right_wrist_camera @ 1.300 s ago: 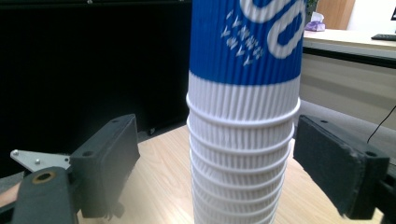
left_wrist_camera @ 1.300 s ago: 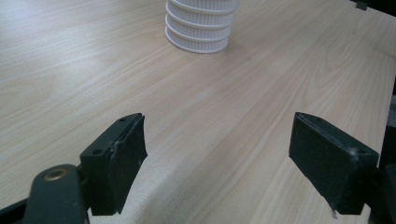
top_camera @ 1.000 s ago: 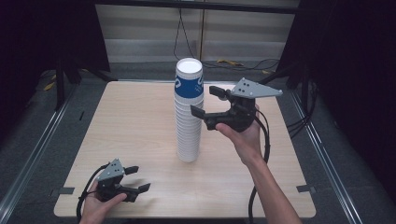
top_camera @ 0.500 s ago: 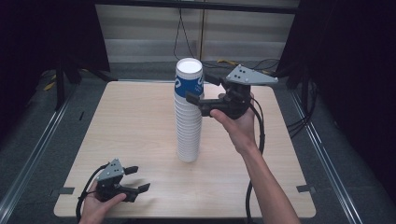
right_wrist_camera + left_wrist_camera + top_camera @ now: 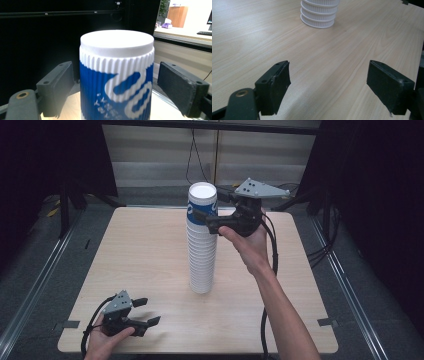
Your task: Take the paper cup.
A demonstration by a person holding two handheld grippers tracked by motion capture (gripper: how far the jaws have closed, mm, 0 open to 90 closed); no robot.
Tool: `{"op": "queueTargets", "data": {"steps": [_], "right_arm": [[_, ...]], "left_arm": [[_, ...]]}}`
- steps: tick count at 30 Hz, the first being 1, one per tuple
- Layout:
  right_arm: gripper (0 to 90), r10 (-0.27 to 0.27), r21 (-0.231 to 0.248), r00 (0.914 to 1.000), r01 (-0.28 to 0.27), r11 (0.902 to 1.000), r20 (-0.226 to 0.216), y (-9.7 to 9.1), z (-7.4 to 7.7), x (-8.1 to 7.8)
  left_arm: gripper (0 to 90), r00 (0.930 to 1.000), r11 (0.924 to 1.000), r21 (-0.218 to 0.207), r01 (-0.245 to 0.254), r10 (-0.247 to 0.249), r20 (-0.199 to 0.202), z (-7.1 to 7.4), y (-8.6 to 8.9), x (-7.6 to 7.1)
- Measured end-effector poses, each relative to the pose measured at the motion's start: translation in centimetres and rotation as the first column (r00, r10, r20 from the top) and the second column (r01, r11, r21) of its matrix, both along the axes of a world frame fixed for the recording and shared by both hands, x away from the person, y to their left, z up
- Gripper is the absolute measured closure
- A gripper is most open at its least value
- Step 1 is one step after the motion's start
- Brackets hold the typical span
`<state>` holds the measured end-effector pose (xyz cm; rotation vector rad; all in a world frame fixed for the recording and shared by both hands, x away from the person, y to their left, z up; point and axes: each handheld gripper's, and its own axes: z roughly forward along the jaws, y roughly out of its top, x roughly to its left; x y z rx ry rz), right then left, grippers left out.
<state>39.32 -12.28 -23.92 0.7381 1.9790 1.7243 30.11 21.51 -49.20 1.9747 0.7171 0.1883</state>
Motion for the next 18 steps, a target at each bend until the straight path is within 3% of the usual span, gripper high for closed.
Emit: {"op": "queueTargets", "data": {"steps": [9,18], "right_arm": [[14.4,0.007,-0.002,0.9999,-0.007,1.0000,-0.015,0.71,0.06,0.64],[22.5,0.012,-0.007,0.9996,-0.012,0.9999,-0.025,1.06,-0.09,0.84]], "left_arm": [[18.7,1.0000,1.0000,0.002,0.002,-0.002,0.001,0.01,0.03,-0.02],[18.7,1.0000,1.0000,0.003,0.001,-0.001,-0.002,0.01,0.06,-0.05]]}}
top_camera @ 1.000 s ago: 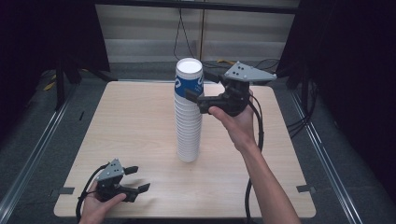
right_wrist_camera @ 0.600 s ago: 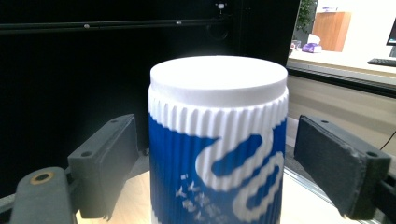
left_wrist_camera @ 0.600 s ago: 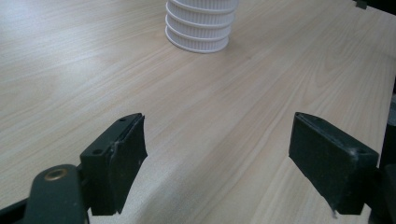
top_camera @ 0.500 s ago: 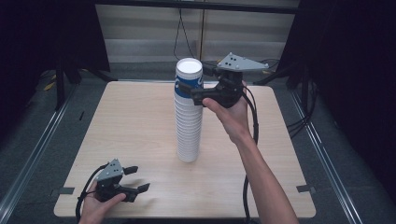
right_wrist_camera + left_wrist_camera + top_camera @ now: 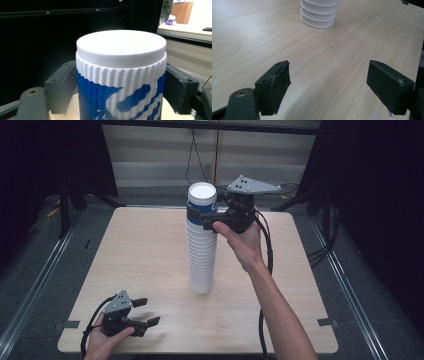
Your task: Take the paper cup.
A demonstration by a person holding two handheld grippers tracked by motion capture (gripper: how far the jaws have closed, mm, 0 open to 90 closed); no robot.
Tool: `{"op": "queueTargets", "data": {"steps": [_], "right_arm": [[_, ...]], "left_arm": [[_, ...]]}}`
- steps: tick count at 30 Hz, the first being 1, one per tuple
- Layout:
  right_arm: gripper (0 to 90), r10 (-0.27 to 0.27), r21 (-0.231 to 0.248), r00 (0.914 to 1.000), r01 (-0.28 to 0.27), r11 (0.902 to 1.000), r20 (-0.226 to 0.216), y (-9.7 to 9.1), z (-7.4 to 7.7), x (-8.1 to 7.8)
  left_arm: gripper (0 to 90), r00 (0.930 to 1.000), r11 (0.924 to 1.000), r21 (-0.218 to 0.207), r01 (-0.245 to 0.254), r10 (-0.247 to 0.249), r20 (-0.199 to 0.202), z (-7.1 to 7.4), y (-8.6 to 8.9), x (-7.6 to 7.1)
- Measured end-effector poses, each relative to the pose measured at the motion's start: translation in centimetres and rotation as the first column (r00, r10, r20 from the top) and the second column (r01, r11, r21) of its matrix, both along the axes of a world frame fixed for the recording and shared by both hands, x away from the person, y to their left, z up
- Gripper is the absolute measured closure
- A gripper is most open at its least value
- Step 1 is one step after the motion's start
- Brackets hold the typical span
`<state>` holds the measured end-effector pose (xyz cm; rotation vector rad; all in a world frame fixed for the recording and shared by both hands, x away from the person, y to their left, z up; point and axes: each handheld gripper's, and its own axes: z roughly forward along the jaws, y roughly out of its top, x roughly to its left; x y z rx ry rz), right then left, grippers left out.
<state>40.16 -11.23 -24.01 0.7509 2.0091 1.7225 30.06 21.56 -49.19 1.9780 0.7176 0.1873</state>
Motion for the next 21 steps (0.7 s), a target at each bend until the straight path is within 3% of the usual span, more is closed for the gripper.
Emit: {"op": "queueTargets", "data": {"steps": [21], "right_arm": [[25.5,-0.005,0.018,0.9998,0.004,0.9998,0.021,-0.27,-0.12,0.06]], "left_arm": [[18.7,1.0000,1.0000,0.004,-0.003,0.003,-0.006,-0.08,-0.06,-0.03]]}}
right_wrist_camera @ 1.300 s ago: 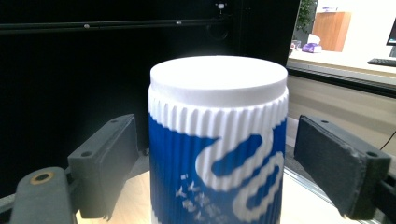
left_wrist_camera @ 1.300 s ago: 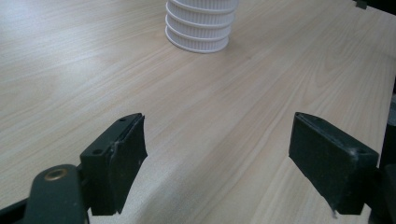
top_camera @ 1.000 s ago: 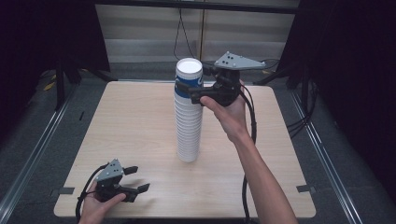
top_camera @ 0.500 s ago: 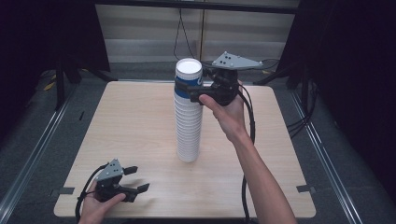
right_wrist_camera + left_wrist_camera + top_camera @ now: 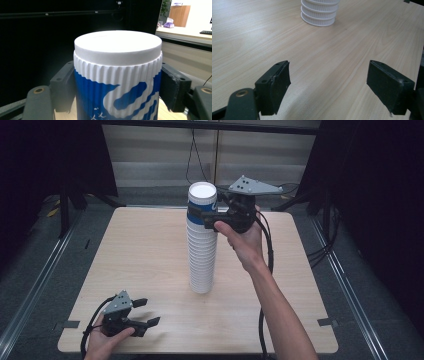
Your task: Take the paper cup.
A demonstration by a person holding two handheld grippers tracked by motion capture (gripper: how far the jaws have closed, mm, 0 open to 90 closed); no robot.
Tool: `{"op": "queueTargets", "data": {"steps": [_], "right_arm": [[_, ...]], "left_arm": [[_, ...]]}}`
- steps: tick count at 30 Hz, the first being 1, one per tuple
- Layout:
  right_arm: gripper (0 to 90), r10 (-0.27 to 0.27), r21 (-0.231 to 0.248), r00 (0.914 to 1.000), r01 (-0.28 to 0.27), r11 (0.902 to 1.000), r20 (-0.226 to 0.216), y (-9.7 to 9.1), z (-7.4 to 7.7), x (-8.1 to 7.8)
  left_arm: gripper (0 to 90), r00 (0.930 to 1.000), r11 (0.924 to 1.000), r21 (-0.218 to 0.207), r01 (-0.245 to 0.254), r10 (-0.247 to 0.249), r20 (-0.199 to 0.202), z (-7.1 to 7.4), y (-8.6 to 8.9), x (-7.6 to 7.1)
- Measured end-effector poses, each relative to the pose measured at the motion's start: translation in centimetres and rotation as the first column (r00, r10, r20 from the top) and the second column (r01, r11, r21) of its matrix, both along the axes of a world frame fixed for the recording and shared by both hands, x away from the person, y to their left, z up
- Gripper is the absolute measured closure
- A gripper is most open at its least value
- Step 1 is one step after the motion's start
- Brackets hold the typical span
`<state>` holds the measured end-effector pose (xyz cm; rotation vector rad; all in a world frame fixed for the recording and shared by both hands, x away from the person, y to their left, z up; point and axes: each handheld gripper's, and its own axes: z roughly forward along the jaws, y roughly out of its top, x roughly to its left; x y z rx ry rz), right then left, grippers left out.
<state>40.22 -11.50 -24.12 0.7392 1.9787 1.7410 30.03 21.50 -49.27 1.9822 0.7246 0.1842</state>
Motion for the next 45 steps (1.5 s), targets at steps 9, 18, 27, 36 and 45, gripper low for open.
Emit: {"op": "queueTargets", "data": {"steps": [9,18,27,36,45], "right_arm": [[25.4,-0.003,0.032,0.9996,0.002,0.9995,0.027,-0.1,0.6,-0.1],[25.5,0.000,0.066,0.9991,-0.003,0.9978,0.042,-0.3,1.3,0.1],[25.6,0.010,0.111,0.9978,-0.017,0.9937,0.065,-0.2,2.1,0.0],[25.8,0.007,0.173,0.9957,-0.023,0.9847,0.092,-0.9,3.1,-0.1],[25.9,-0.002,0.222,0.9933,-0.024,0.9746,0.116,-1.2,3.5,-0.2]], "left_arm": [[18.7,1.0000,1.0000,0.003,0.001,-0.001,0.001,0.0,0.0,0.0],[18.7,1.0000,1.0000,0.001,0.004,-0.004,-0.004,0.0,-0.1,0.0],[17.7,0.9999,1.0000,-0.003,-0.004,0.004,-0.017,-0.1,0.0,0.0],[17.6,0.9997,1.0000,-0.009,-0.003,0.003,-0.025,-0.1,0.0,0.0],[17.5,0.9998,1.0000,-0.005,-0.002,0.002,-0.018,-0.1,0.0,0.0]]}}
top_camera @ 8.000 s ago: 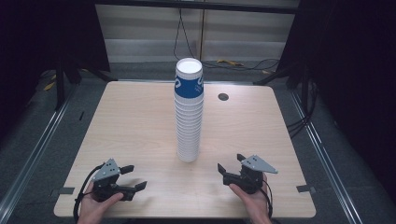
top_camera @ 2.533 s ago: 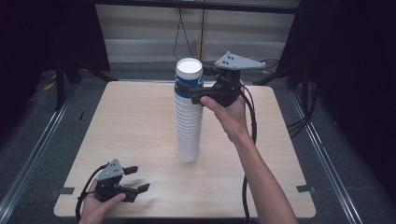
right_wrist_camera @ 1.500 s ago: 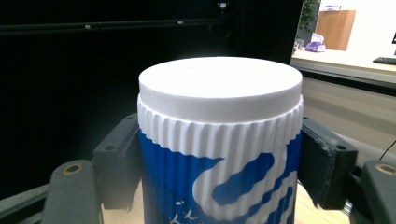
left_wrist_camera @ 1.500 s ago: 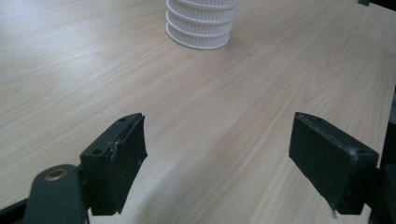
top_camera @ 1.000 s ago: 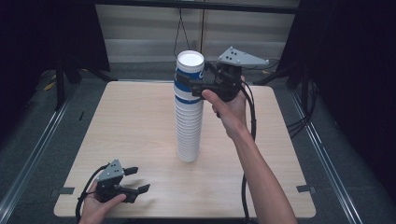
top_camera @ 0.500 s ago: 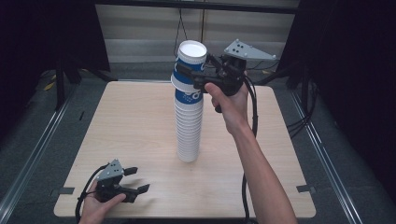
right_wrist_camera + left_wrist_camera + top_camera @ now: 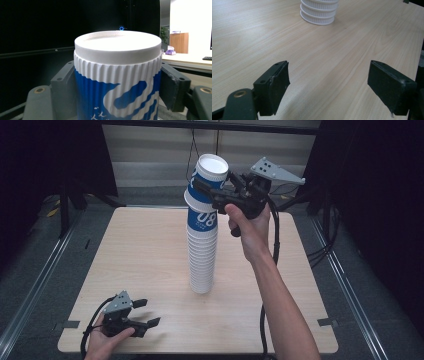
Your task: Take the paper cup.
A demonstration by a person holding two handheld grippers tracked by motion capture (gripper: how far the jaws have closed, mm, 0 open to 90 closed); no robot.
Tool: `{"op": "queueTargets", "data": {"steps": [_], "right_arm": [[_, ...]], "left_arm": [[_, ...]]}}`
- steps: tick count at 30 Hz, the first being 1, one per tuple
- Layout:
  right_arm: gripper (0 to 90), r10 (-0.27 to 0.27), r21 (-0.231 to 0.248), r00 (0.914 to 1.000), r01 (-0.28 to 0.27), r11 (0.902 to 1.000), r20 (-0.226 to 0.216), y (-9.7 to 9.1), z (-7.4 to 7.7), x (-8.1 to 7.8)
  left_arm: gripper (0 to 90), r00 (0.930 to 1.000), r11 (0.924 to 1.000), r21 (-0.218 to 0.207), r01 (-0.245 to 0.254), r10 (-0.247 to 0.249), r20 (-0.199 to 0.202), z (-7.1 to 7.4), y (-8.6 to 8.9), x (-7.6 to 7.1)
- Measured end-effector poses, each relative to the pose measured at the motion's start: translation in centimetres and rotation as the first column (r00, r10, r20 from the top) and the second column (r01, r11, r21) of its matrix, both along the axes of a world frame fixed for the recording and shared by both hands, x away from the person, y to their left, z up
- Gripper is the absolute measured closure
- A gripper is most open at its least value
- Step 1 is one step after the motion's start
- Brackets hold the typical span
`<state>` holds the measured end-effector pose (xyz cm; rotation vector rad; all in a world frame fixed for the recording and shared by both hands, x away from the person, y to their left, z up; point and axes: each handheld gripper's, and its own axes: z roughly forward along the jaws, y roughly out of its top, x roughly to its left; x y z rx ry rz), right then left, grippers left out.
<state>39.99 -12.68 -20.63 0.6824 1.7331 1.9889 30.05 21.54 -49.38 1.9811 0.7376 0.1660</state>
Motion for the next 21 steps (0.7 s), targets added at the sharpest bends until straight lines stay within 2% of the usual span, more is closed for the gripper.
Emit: {"op": "queueTargets", "data": {"steps": [12,21], "right_arm": [[26.0,-0.014,0.038,0.9997,0.013,0.9992,0.018,-0.2,0.3,-0.5],[26.1,-0.035,0.040,0.9993,0.034,0.9986,0.016,-1.2,0.6,-1.0]], "left_arm": [[17.5,0.9999,1.0000,-0.001,0.001,-0.001,0.014,0.1,0.0,-0.1],[17.5,0.9999,1.0000,-0.002,-0.001,0.001,0.013,0.1,0.1,-0.1]]}}
